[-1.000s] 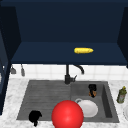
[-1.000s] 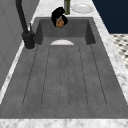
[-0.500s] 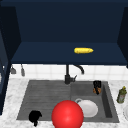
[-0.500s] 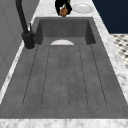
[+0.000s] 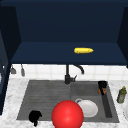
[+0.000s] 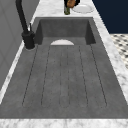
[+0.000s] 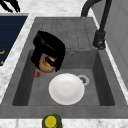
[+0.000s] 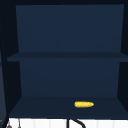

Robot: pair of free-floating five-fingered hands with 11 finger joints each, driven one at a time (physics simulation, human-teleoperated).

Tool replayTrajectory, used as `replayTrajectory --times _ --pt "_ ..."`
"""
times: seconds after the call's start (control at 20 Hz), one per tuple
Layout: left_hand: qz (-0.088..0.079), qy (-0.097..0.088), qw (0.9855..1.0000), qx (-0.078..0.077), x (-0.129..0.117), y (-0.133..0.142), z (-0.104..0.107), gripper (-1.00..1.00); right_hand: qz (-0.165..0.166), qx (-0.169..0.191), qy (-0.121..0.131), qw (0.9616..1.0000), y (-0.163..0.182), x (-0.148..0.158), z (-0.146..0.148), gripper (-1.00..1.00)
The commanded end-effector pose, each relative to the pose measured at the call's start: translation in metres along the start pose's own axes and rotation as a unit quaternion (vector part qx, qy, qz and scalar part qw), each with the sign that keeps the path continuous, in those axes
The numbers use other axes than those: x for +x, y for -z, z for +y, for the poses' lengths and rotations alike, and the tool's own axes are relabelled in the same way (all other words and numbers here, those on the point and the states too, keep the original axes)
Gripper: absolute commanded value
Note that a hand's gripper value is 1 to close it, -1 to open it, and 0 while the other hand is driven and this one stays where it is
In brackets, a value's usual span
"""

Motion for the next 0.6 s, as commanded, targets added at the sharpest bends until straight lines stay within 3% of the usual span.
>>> replayTrajectory --times 0.0,0.55 --pt "0.0 0.0 1.0 0.0 0.0 0.0 0.0 0.0 -0.003 -0.017 0.011 0.9998 -0.028 -0.008 0.012 1.0" --pt "0.0 0.0 1.0 0.0 0.0 0.0 0.0 0.0 0.002 -0.035 0.005 0.9994 -0.106 -0.036 0.046 1.0"
